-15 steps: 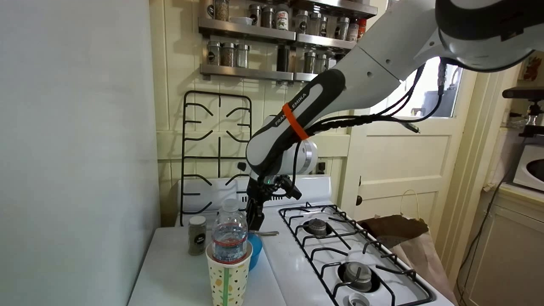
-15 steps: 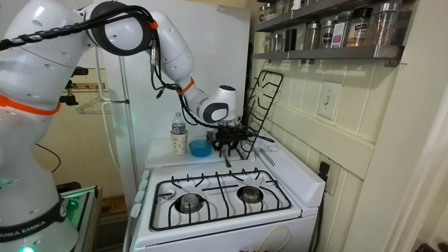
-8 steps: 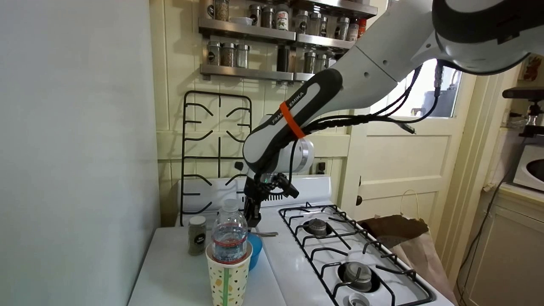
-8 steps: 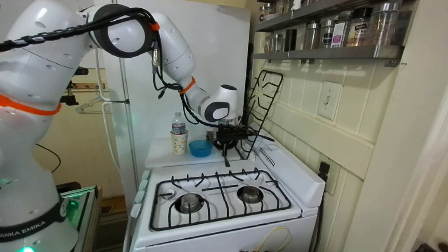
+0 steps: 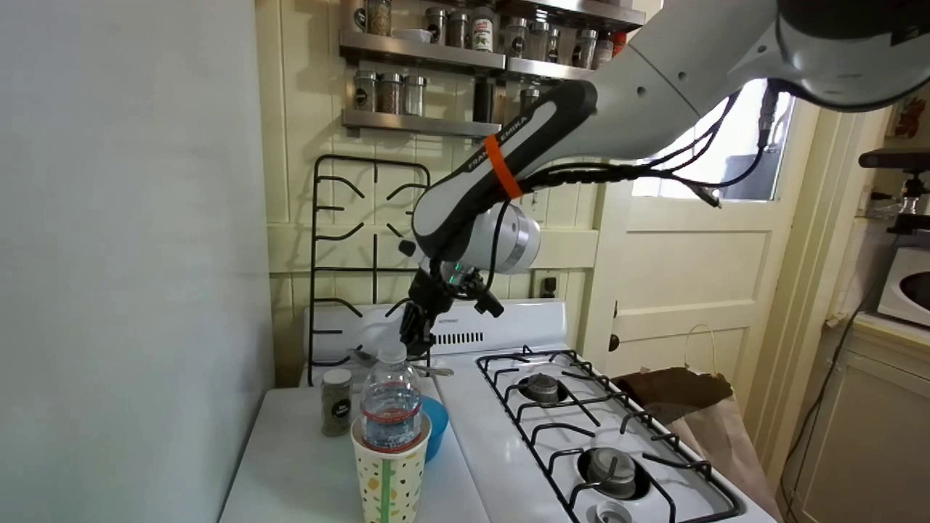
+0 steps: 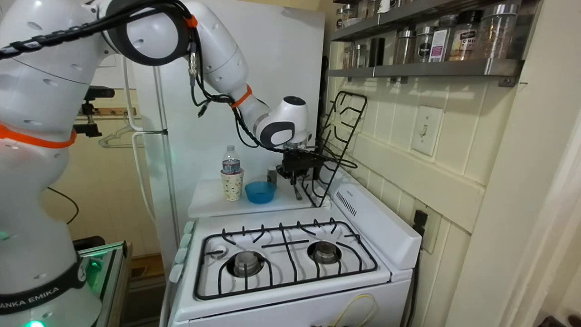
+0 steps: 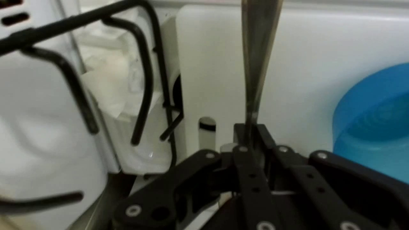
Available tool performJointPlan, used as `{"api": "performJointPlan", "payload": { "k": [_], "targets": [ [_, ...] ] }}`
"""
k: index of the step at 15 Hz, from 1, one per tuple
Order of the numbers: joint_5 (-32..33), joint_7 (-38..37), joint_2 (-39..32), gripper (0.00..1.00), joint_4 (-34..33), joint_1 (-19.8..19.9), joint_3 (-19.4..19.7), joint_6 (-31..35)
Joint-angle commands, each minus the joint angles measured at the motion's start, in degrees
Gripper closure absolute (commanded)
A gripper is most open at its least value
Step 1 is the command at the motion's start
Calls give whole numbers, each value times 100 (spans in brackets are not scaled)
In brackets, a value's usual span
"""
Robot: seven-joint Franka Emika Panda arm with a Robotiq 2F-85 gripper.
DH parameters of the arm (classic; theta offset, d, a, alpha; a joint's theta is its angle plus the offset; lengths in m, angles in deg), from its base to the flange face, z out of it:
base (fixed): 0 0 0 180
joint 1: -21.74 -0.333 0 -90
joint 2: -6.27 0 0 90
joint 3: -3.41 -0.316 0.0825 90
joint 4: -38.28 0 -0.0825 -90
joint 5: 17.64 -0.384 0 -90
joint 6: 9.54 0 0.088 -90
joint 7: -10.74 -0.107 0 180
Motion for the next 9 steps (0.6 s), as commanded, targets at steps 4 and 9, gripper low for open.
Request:
{"api": "performJointPlan", "payload": {
  "k": [4, 9],
  "targets": [
    [-2598, 2241, 1029, 98, 1245, 1756, -2182, 1626],
    [-4424, 3409, 587, 98, 1103, 3373, -4397, 2649]
  ]
}}
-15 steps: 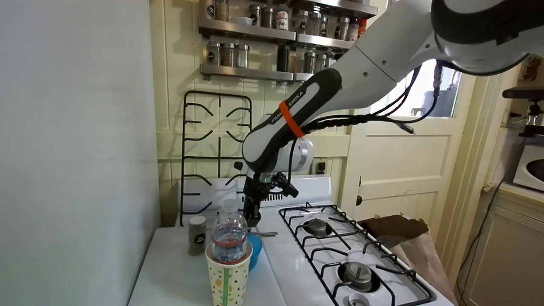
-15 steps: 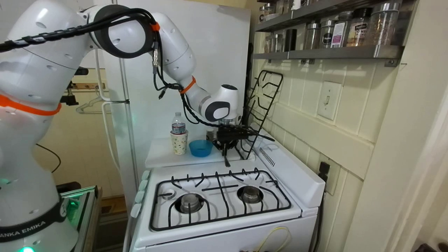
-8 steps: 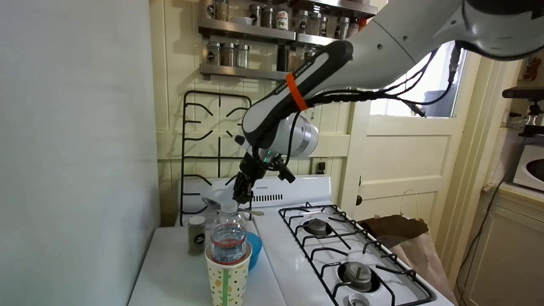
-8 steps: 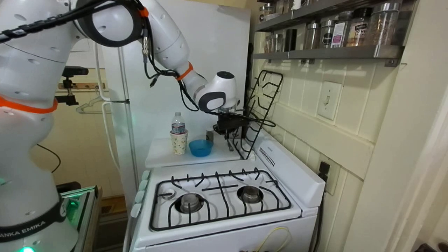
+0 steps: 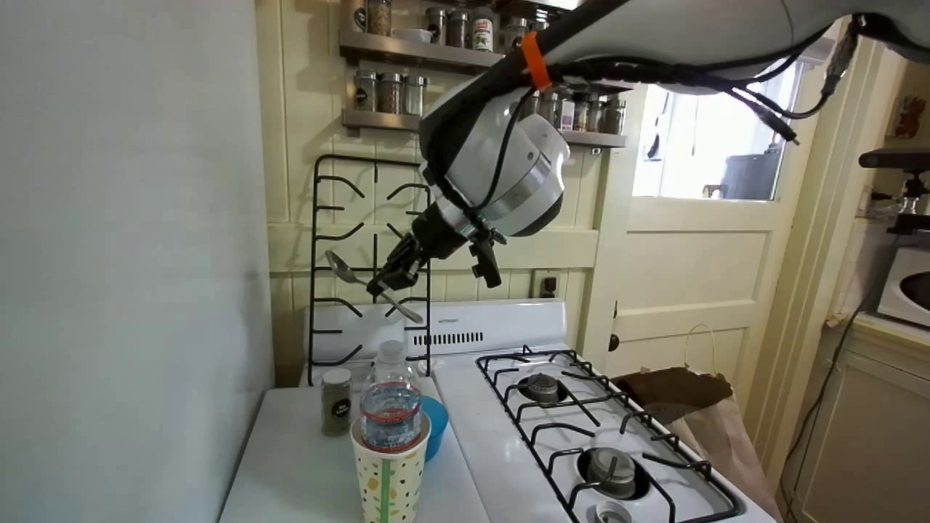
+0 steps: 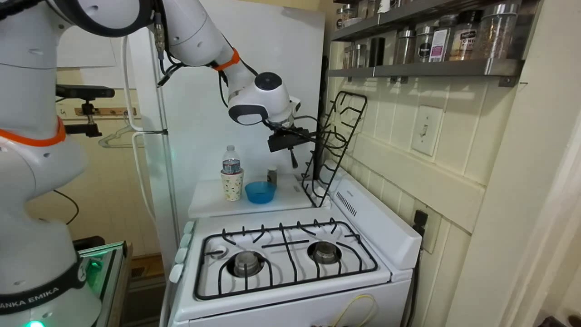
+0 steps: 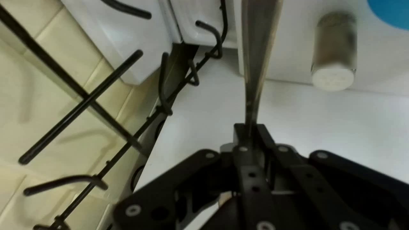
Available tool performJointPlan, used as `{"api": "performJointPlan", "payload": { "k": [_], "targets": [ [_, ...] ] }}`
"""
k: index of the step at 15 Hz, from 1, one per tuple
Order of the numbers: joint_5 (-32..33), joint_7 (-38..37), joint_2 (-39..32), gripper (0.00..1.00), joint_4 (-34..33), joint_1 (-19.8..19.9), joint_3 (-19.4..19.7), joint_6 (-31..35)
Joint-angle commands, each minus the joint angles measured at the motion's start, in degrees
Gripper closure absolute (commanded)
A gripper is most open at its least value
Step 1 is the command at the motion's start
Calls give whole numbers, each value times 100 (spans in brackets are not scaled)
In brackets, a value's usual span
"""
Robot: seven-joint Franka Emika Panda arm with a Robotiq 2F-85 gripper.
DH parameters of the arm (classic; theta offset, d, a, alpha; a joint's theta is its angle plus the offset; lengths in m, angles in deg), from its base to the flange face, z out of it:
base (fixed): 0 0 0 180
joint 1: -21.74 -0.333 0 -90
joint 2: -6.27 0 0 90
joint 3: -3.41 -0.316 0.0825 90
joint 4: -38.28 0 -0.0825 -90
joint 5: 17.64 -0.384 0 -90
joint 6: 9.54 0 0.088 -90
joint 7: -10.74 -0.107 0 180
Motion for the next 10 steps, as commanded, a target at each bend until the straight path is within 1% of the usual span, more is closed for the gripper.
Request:
{"api": "performJointPlan", "payload": {
  "k": [1, 2, 4, 5, 7, 9, 10],
  "targets": [
    [-1370, 1266, -377, 98, 28, 1086, -1514, 1003],
    [-1606, 1619, -626, 98, -67, 1339, -1931, 1375],
    [-1655, 2129, -1297, 98, -204, 1748, -2682, 2108],
    [-1439, 2206, -1621, 98, -154, 1958, -3034, 2408],
    [-618, 1946, -2160, 98, 215, 2474, -3720, 2828],
    [68, 1742, -2700, 98, 818, 3047, -4361, 3216],
    [299, 1729, -2977, 98, 1217, 3380, -4685, 3409]
  ]
}}
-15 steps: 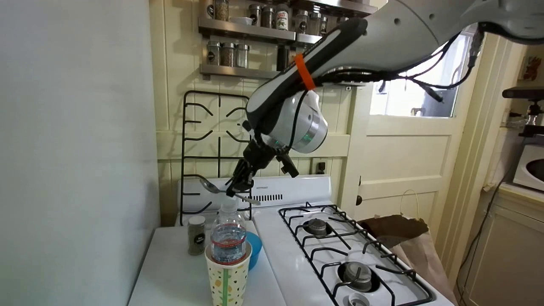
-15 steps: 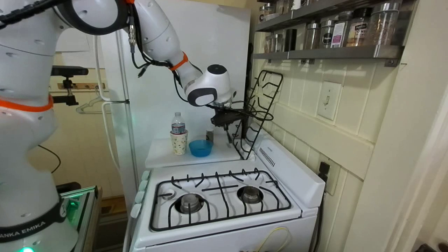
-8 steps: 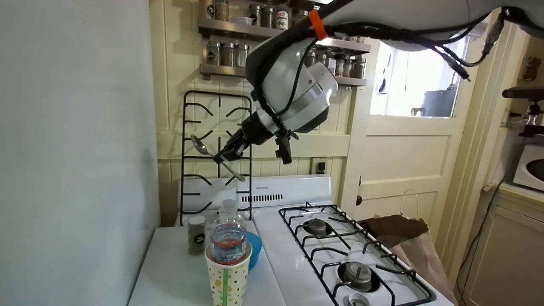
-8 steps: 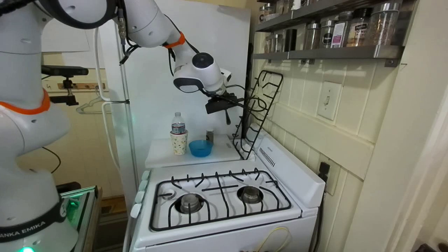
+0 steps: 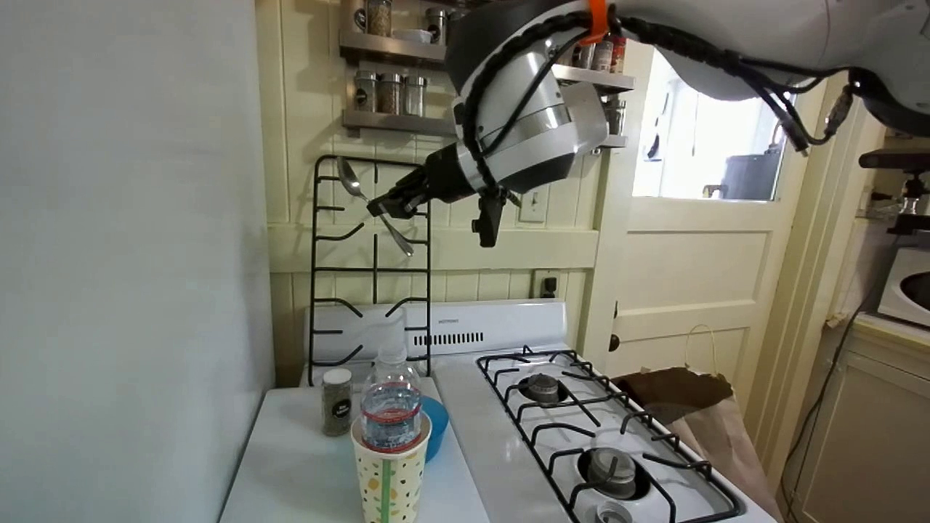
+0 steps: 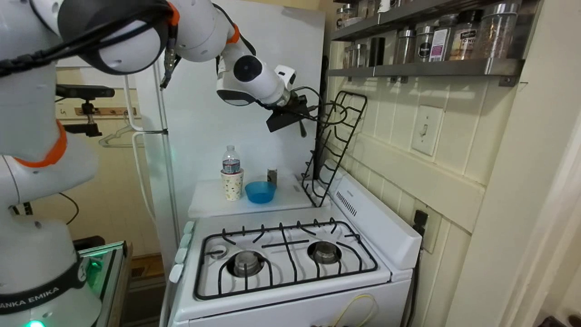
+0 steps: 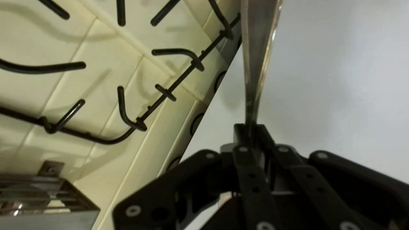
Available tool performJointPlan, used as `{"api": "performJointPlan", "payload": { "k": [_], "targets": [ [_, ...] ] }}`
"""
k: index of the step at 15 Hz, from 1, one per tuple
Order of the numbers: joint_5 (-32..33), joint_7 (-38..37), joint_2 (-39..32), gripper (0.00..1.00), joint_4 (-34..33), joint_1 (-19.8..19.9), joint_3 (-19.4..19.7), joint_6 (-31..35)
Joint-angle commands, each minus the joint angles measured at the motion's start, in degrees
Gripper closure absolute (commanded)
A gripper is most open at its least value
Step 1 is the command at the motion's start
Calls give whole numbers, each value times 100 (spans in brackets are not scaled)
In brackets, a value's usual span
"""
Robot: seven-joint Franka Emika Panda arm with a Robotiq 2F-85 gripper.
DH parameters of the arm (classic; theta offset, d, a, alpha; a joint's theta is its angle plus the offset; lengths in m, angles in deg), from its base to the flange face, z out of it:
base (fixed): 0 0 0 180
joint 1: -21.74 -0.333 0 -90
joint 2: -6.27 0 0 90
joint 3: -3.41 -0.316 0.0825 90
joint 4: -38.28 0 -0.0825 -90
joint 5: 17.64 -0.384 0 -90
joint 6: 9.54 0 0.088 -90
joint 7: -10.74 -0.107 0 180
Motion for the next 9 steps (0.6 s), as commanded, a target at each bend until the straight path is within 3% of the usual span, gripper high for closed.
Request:
{"api": "performJointPlan", "payload": {
  "k": [1, 5, 6, 9],
  "targets": [
    [908, 268, -1400, 98, 1329, 1109, -1280, 999],
    [1604, 20, -2045, 98, 2516, 1738, -1382, 1195],
    [2489, -873, -1824, 98, 2799, 1988, -1144, 894],
    [3781, -1784, -1911, 98, 3277, 2260, -641, 1105]
  ]
}}
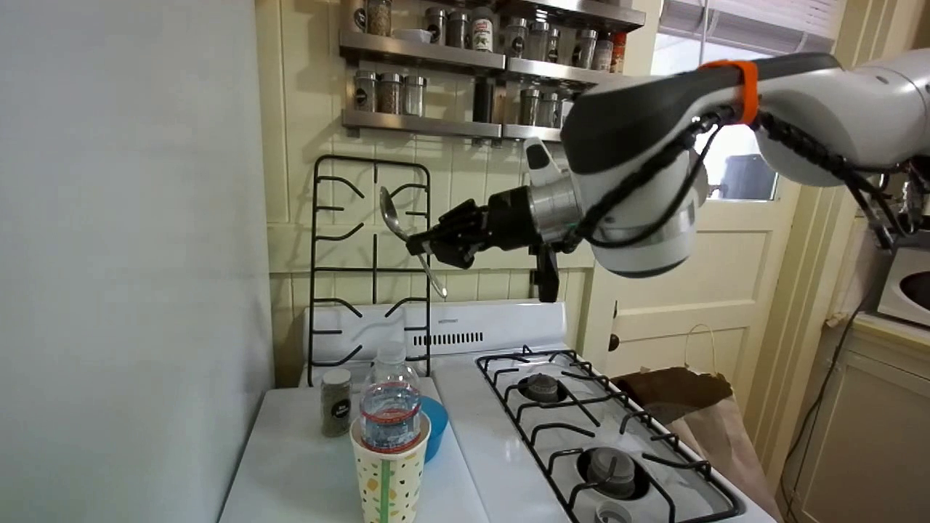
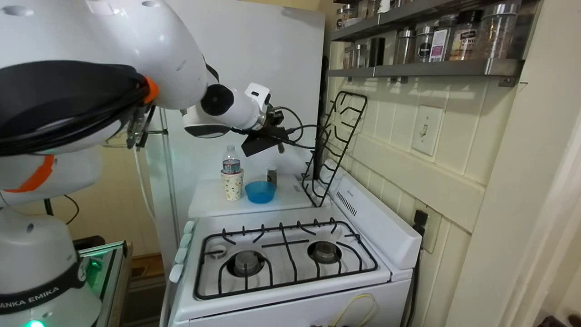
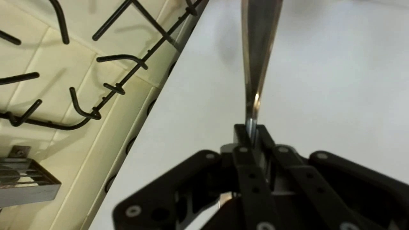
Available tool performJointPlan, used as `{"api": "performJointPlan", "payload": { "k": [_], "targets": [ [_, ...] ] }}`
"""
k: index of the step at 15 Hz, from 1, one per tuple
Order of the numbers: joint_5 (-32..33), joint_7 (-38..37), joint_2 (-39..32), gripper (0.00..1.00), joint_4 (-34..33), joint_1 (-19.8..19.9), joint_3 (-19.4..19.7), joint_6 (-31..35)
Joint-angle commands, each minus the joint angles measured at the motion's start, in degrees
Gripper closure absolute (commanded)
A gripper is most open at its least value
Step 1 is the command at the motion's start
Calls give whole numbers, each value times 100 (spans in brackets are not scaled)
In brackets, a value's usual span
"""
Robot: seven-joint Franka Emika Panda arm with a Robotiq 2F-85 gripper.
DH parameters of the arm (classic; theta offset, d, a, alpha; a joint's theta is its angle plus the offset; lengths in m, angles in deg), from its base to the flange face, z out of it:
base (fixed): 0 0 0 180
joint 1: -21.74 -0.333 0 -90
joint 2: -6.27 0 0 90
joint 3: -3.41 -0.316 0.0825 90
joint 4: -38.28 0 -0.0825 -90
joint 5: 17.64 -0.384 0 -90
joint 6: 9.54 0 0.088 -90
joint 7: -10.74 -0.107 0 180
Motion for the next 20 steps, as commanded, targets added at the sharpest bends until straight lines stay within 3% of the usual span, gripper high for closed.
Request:
{"api": "performJointPlan", "payload": {
  "k": [1, 2, 3, 4, 5, 7, 14, 16, 19, 20],
  "targets": [
    [1572, -1191, -41, 98, 818, 490, 373, 458],
    [1858, -1544, 342, 98, 842, 474, 543, 486],
    [2210, -1832, 303, 91, 588, 377, 644, 257],
    [2432, -1993, 334, 91, 685, 415, 759, 313],
    [2515, -2071, 363, 98, 739, 433, 805, 333],
    [3066, -2439, 265, 98, 657, 417, 957, 270],
    [4796, -4017, -268, 98, 697, 935, 1546, 244],
    [5269, -4421, -454, 98, 864, 1287, 1605, 265],
    [6129, -5000, -972, 98, 696, 1485, 1772, -5],
    [6068, -4833, -1194, 98, 748, 1643, 1658, -245]
  ]
}}
